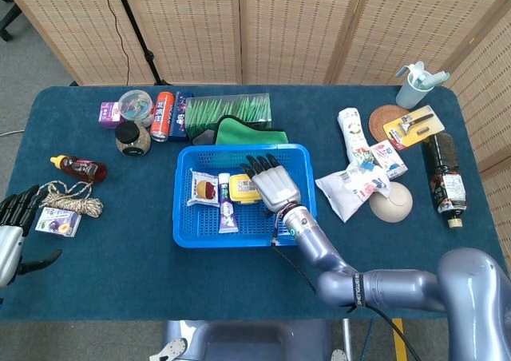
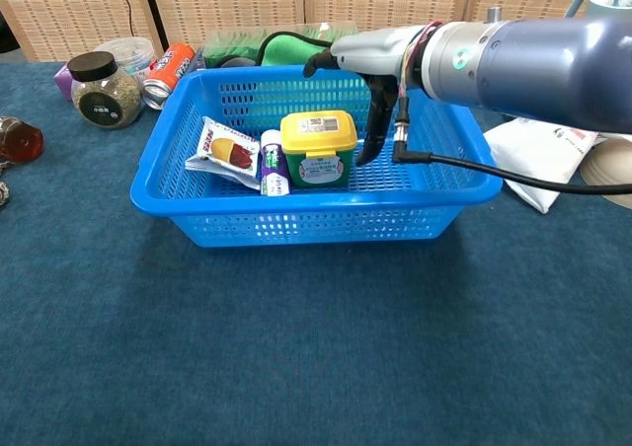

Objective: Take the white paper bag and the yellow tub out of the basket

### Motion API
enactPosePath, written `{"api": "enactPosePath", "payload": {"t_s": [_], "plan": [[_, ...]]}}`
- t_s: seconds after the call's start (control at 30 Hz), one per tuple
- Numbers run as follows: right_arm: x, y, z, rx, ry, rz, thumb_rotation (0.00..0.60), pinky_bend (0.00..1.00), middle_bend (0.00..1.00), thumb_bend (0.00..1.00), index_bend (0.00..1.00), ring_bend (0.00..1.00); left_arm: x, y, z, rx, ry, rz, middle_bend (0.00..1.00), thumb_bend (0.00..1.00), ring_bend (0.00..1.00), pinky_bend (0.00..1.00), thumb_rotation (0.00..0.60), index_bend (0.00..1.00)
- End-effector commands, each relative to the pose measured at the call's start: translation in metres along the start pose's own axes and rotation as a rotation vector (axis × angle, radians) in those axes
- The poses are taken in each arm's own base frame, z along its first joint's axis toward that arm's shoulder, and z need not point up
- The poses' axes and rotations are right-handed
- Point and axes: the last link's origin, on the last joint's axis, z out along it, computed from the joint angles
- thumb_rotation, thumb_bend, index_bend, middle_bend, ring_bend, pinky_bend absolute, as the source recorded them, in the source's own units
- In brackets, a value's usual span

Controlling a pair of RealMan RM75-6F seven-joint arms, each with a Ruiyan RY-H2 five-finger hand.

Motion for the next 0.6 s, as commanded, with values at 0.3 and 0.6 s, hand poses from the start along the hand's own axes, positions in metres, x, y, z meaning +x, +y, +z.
{"api": "enactPosePath", "payload": {"t_s": [0.3, 0.6], "plan": [[-0.021, -0.006, 0.017, -0.008, -0.060, 0.023, 0.600, 0.05, 0.00, 0.00, 0.00, 0.00, -0.001, 0.000, 0.001, 0.006, -0.001, 0.002, 0.00, 0.15, 0.00, 0.00, 0.600, 0.00], [-0.032, -0.008, 0.029, -0.017, -0.051, 0.032, 0.600, 0.26, 0.08, 0.01, 0.02, 0.08, -0.001, -0.001, 0.003, 0.018, -0.004, 0.001, 0.00, 0.15, 0.00, 0.00, 0.600, 0.00]]}}
